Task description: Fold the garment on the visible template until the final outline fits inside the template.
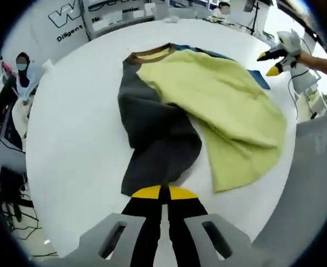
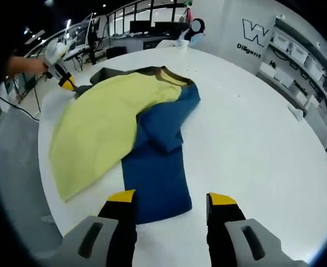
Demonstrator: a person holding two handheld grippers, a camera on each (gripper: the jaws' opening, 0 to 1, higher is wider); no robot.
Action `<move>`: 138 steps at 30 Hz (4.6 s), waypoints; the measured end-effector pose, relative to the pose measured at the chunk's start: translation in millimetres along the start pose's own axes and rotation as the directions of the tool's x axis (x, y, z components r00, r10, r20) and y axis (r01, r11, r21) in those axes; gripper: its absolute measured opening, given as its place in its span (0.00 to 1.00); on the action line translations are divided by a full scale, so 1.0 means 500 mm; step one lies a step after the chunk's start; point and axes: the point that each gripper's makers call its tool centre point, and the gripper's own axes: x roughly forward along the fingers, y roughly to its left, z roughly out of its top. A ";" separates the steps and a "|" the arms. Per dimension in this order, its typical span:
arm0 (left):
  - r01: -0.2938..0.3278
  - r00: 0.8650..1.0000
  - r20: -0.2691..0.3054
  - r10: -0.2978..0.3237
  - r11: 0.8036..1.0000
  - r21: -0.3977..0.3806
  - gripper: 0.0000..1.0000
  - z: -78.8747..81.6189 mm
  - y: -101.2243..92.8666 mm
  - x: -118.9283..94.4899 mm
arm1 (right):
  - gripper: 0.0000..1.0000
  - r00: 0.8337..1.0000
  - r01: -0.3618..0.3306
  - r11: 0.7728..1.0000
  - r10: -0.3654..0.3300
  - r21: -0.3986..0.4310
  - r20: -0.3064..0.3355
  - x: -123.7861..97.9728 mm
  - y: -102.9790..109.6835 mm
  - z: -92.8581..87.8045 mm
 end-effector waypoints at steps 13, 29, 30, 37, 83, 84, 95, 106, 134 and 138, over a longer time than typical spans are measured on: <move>0.012 0.980 0.198 0.026 0.982 -0.188 0.03 0.064 0.047 -0.108 | 0.64 0.989 -0.087 0.994 0.095 -0.067 0.112 -0.002 0.053 0.030; -0.033 0.966 0.220 0.136 0.909 -0.416 0.03 0.037 0.142 -0.178 | 0.74 0.969 -0.151 0.984 0.166 -0.093 0.183 -0.018 0.082 0.040; -0.039 0.965 0.217 0.146 0.902 -0.430 0.03 0.034 0.150 -0.182 | 0.74 0.968 -0.151 0.984 0.166 -0.093 0.186 -0.019 0.083 0.040; -0.093 0.958 0.167 0.232 0.805 -0.586 0.03 -0.019 0.230 -0.208 | 0.75 0.962 -0.157 0.983 0.175 -0.099 0.209 -0.023 0.091 0.050; -0.217 0.909 0.167 0.381 0.777 -0.591 0.16 -0.149 0.288 -0.158 | 0.76 0.950 -0.189 0.975 0.212 -0.120 0.228 -0.008 0.129 0.088; -0.232 0.908 0.162 0.386 0.786 -0.573 0.18 -0.151 0.290 -0.158 | 0.76 0.950 -0.189 0.975 0.212 -0.119 0.227 -0.007 0.129 0.088; -0.307 0.911 0.173 0.374 0.897 -0.319 0.21 -0.145 0.266 -0.153 | 0.76 0.949 -0.195 0.974 0.217 -0.112 0.230 0.001 0.131 0.094; -0.253 0.926 0.205 0.317 0.924 -0.286 0.07 -0.119 0.254 -0.149 | 0.76 0.949 -0.199 0.974 0.219 -0.109 0.225 0.005 0.133 0.093; -0.279 0.913 0.168 0.371 0.871 -0.405 0.30 -0.146 0.275 -0.138 | 0.74 0.950 -0.203 0.974 0.220 -0.098 0.220 0.016 0.143 0.101; -0.284 0.913 0.195 0.358 0.901 -0.327 0.30 -0.121 0.252 -0.134 | 0.74 0.950 -0.203 0.974 0.220 -0.099 0.223 0.017 0.143 0.102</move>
